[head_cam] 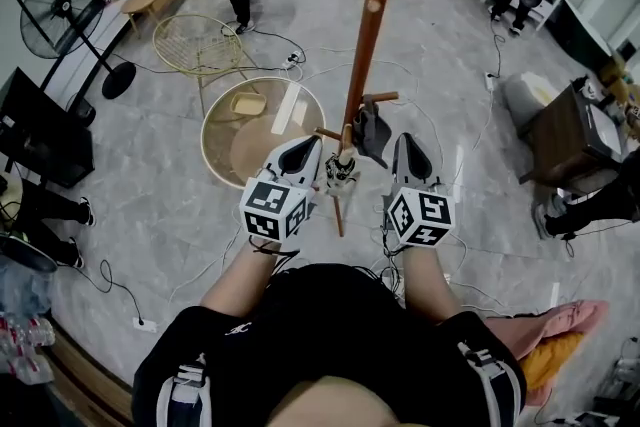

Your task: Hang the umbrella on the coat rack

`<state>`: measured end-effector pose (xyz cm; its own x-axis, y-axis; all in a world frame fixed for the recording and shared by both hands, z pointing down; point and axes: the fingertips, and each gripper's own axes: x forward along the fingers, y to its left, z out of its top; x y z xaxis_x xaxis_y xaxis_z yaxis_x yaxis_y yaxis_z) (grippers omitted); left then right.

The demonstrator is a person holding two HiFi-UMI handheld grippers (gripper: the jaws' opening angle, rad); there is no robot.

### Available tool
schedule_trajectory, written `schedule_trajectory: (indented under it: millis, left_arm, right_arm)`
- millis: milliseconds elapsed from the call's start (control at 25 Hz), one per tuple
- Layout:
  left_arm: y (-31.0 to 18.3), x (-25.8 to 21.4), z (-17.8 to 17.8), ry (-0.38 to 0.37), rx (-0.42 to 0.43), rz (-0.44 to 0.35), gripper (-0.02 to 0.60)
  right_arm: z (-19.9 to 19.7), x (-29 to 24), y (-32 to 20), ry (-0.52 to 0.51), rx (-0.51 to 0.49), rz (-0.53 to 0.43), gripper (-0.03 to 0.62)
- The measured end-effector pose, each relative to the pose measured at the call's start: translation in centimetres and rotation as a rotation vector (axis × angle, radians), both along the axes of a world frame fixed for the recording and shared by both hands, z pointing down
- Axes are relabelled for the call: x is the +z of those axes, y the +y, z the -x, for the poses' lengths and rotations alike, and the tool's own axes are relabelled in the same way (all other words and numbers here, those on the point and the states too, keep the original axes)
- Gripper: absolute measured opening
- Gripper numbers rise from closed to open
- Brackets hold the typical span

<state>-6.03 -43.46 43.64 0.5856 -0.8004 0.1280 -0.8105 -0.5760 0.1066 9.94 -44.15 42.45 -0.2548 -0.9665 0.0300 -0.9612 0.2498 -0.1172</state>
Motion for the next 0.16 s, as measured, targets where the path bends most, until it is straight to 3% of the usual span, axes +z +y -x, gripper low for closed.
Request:
schedule_trajectory:
  millis: [160]
  left_arm:
    - [0.1,0.05,0.68,0.001,0.006,0.001,0.017]
  right_arm:
    - [1.0,0.03,0.16,0.001,-0.005,-0.005,0.014]
